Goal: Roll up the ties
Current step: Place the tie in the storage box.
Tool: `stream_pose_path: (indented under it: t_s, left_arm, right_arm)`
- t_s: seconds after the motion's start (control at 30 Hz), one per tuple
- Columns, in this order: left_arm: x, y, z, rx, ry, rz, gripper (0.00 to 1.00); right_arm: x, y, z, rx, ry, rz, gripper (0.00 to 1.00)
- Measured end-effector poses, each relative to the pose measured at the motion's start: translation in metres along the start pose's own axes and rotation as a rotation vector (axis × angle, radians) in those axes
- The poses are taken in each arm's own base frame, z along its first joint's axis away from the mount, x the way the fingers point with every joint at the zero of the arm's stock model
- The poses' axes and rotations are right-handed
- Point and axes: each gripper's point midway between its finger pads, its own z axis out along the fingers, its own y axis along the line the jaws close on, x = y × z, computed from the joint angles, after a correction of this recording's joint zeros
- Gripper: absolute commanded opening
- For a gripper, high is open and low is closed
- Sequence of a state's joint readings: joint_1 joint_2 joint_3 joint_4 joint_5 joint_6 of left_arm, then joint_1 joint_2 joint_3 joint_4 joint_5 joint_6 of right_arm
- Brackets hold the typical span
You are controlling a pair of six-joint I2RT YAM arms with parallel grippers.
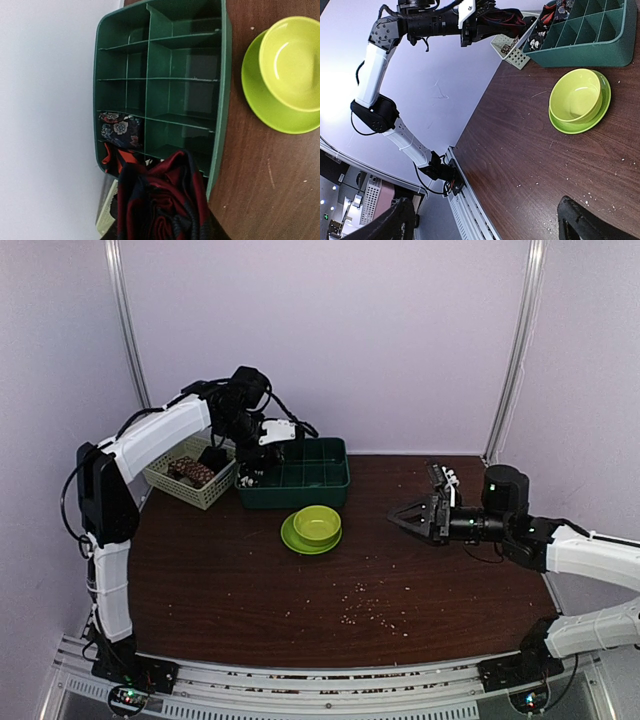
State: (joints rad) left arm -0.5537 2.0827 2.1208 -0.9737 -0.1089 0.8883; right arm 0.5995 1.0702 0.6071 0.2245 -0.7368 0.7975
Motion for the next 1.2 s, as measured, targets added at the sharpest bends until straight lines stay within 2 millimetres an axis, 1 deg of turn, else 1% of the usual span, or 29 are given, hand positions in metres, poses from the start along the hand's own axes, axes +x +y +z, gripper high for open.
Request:
stream_pose_path:
  t_s: [0.1,0.27,0.37,0.47,0.57,0.7,0.93,1.1,1.2]
  left_arm:
    - [0.011,0.007,0.014,-0.015,0.045,0.065,0.00]
    - [0.030,0.008,0.045,-0.016,0.123,0.160,0.00]
    - [0.037,0.011,0.063,-0.020,0.151,0.192,0.00]
    - [0.041,0.015,0.077,-0.028,0.156,0.212,0.00]
    - [0.042,0.018,0.084,-0.035,0.156,0.230,0.00]
    - [0.038,0.021,0.095,-0.047,0.136,0.235,0.00]
    - [0.037,0.016,0.112,-0.033,0.129,0.251,0.00]
    - [0.040,0.008,0.128,-0.013,0.131,0.255,0.00]
    - [0.039,0.005,0.131,-0.003,0.119,0.254,0.00]
  right_arm:
    - [0.000,0.000,0.000,-0.013,-0.007,0.010,1.00]
    - [0.002,-0.003,0.000,-0.022,-0.010,0.031,1.00]
    - [0.006,-0.008,0.000,-0.022,-0.008,0.046,1.00]
    - [0.007,-0.011,-0.001,-0.021,-0.008,0.057,1.00]
    - [0.007,-0.014,-0.002,-0.019,-0.013,0.064,1.00]
    - [0.005,-0.017,-0.001,-0.018,-0.017,0.070,0.99]
    - [0.005,-0.021,0.002,-0.025,-0.007,0.092,1.00]
    - [0.007,-0.025,0.003,-0.024,-0.004,0.103,1.00]
    - [0.008,-0.025,0.003,-0.026,0.000,0.106,1.00]
